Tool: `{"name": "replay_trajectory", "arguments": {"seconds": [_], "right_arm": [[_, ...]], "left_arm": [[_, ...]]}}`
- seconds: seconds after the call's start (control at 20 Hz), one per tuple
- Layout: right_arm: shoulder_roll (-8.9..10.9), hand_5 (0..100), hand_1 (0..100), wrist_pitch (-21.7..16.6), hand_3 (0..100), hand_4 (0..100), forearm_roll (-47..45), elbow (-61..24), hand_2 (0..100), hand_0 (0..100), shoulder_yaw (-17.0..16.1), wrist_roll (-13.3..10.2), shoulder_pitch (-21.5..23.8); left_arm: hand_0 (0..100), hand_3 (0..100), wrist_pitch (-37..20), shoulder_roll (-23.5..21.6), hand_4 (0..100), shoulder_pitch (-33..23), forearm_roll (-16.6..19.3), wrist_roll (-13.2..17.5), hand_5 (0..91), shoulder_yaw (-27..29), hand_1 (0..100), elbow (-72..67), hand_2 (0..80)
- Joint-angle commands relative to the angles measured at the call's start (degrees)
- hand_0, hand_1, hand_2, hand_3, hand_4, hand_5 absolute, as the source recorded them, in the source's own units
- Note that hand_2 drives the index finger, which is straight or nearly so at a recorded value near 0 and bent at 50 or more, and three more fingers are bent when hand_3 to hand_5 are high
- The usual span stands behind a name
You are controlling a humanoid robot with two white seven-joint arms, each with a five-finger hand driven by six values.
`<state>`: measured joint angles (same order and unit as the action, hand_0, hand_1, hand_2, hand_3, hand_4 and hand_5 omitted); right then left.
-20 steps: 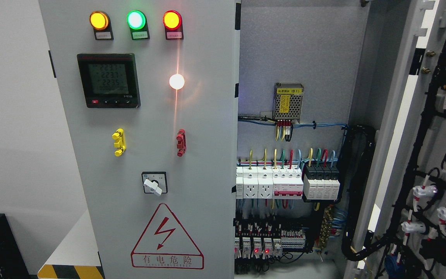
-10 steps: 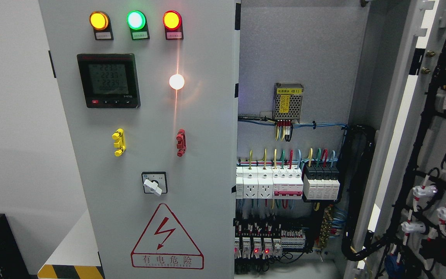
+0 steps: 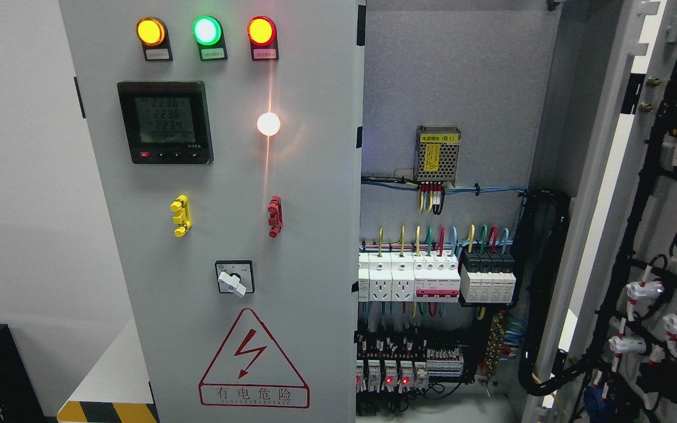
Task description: Open door with both hands
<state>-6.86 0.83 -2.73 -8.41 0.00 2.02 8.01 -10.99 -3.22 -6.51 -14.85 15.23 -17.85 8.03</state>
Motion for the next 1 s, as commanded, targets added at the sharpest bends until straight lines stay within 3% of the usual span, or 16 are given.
{"name": "replay_trajectory", "arguments": {"seconds": [0.0,0.1,0.35,0.5,0.95], "right_arm": [[0.0,0,0,-0.04,0,0,0.0,-0.03,0,0,0.27,0.0,0.07],[0.0,0,0,-0.04,0,0,0.0,-0.03,0,0,0.27,0.0,-0.02],[0.0,0,0,-0.04,0,0,0.0,-0.03,0,0,0.27,0.0,-0.02],[0.0,0,0,-0.04,0,0,0.0,0.06,0,0,0.27,0.0,-0.02],[0.0,0,0,-0.04,0,0,0.0,0.06,0,0,0.27,0.0,-0.02]], "left_arm": [[0,0,0.36,1.47,0,-0.61,6.75,-0.02,0.0,14.41,0,-7.58,0.0],[0,0,0.36,1.47,0,-0.61,9.05,-0.2,0.0,17.66,0,-8.11,0.0],[0,0,1.06,1.29,0,-0.26,9.23,-1.77,0.0,20.75,0,-8.29,0.0],[0,0,1.06,1.29,0,0.97,9.14,-6.78,0.0,20.75,0,-10.13,0.0],[0,0,0.97,1.47,0,1.15,8.35,-7.76,0.0,20.66,0,-10.14,0.0]]}}
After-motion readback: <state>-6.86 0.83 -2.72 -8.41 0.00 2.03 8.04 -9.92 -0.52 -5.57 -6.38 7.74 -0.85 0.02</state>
